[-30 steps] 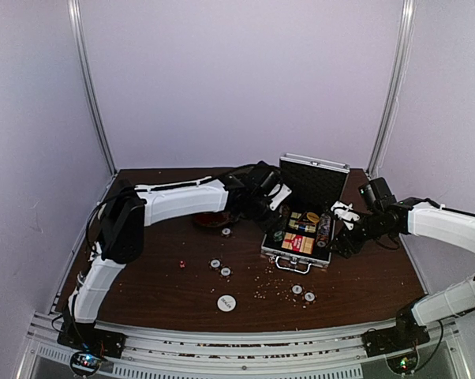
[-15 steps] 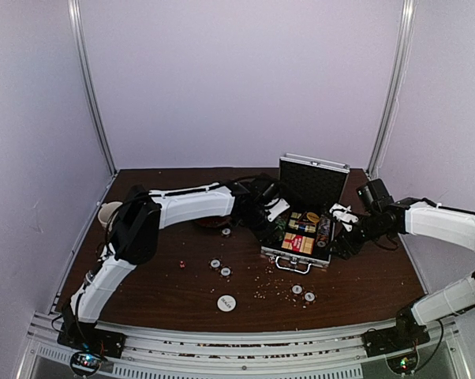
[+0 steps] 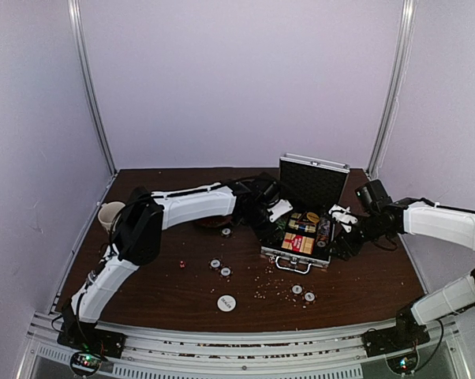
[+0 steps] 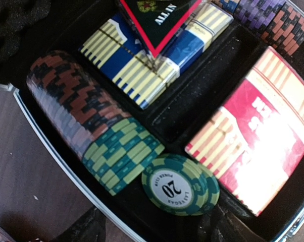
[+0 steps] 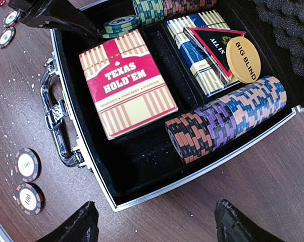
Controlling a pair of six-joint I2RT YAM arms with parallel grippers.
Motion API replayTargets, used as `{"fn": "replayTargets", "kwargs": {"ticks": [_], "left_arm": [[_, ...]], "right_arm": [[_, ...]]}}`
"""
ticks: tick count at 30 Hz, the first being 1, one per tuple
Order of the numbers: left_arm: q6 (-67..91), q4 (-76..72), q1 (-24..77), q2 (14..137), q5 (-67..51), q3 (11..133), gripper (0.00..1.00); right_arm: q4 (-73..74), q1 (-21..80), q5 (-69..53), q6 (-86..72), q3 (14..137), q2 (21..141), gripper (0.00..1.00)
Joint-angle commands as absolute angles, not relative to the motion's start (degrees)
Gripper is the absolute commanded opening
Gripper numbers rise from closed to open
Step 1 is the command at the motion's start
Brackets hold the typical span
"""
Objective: Pack up texas hold em set
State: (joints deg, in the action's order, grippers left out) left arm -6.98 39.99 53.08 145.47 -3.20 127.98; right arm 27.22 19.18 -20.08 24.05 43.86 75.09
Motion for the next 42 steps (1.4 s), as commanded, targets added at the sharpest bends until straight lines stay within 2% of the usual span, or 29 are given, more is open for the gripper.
{"fn": "replayTargets", "kwargs": {"ticks": [1,10,17,42], "left_arm": [[-12.19,39.82,53.44,148.93,2.4,131.07,0.71],[-11.96,36.27,53.44,147.84,6.41,130.92,0.71],[-12.36,30.82,53.48,142.63,10.44,125.73,0.7],[-11.73,24.98,53.44,137.69,11.79,120.34,0.67]], "right_arm": [[27.42,18.77,-19.86,24.3,43.84,75.8,0.8],[27.36,18.79,-19.44,24.26,43.85,75.77,0.8],[27.33,18.76,-19.31,24.24,43.79,76.02,0.8],[27.32,18.75,-18.99,24.32,43.9,77.17,0.8]]}}
